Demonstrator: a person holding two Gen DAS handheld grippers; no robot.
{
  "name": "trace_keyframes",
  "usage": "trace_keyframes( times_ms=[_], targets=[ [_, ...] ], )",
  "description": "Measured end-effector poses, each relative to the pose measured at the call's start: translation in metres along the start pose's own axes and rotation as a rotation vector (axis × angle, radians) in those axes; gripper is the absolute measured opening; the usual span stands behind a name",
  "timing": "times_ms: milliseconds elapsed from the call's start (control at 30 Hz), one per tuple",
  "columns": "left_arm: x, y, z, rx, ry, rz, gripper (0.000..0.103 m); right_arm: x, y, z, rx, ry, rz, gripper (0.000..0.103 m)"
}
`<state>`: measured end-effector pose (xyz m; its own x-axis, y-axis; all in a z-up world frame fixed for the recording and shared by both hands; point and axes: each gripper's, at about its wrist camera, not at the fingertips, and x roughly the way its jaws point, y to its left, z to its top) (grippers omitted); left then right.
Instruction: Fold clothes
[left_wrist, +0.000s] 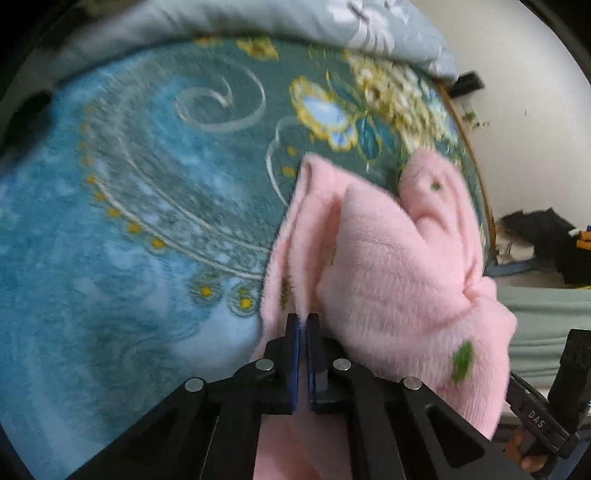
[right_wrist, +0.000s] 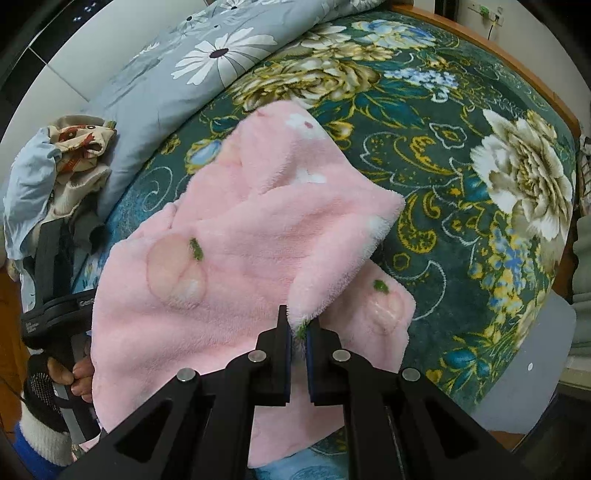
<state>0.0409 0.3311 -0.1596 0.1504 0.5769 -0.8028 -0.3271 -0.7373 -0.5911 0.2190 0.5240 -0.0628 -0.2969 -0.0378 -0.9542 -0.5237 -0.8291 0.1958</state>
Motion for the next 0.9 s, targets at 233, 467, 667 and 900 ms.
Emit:
trace_keyframes(
  times_ms=[233, 467, 667, 900],
  targets=[
    [-0.134, 0.057, -0.038, -0.04, -0.312, 0.005, 0.003, -0.017, 0.044, 0.013, -0.091, -0.056, 0.014, 0.006],
    [-0.332, 0.177, -0.133, -0.156, -0.692, 0.326, 0.002, -0.014, 0.136, 0.03, -0.26, -0.084, 0.121, 0.011],
    [-0.419, 0.295, -0.227, -0.444, -0.781, 0.61, 0.003, -0.008, 0.201, 0.026, -0.397, -0.08, 0.24, 0.048],
    [-0.388, 0.387, -0.277, -0.729, -0.672, 0.715, 0.003, 0.012, 0.161, 0.026, -0.333, -0.044, 0.148, 0.052]
  ],
)
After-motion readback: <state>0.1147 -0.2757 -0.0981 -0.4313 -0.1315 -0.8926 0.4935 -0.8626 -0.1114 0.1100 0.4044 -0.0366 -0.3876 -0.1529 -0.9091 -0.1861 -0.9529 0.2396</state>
